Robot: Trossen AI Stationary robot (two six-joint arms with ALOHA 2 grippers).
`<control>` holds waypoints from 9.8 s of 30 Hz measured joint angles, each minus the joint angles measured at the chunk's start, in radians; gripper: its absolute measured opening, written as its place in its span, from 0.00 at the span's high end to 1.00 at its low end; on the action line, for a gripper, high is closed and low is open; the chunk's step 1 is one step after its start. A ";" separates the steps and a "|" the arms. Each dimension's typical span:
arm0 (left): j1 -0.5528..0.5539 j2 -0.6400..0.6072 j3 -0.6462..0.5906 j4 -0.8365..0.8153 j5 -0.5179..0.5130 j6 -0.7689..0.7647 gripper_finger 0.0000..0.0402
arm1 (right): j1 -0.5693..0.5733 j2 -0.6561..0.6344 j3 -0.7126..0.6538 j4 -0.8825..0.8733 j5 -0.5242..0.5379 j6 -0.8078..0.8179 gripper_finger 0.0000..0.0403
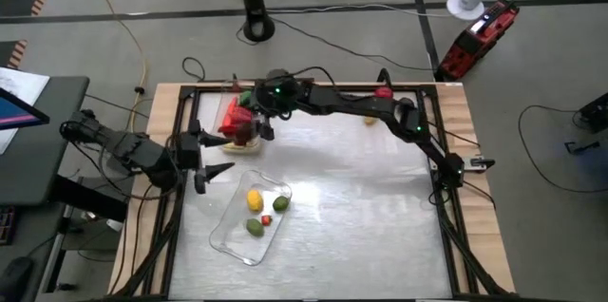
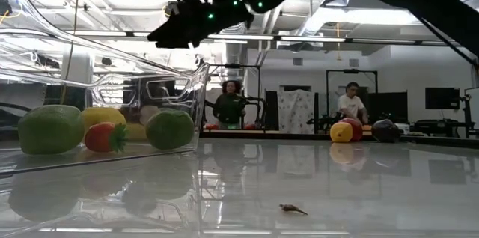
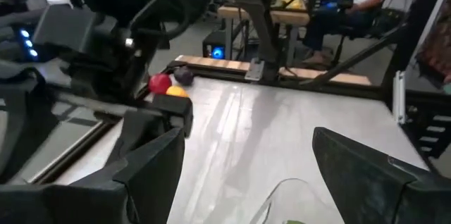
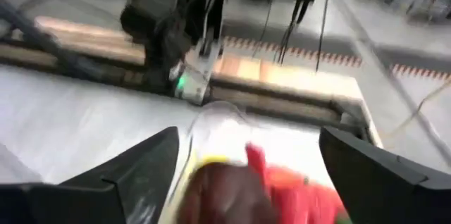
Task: Sort produce into baskets
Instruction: Put the left apple into the bottom transparent bin, then adjust the bottom transparent bin, then put the yellow lime into the bottom transparent bin
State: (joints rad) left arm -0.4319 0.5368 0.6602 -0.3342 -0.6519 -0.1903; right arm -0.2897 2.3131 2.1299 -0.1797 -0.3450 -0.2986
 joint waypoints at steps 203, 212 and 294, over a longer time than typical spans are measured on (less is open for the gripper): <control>0.227 0.249 0.183 -0.263 0.200 -0.170 0.08 | 0.307 -0.341 -0.922 0.580 0.299 0.081 0.19; 0.226 0.250 0.182 -0.380 0.233 -0.249 0.08 | 0.248 -0.566 -0.905 0.130 0.454 -0.011 0.21; 0.248 0.332 0.182 -0.462 0.232 -0.233 0.08 | 0.124 -0.450 -0.842 -0.734 0.888 -0.452 0.42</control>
State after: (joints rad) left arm -0.1837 0.8692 0.8421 -0.7967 -0.4204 -0.4233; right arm -0.1653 1.8633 1.2874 -0.9134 0.5430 -0.7507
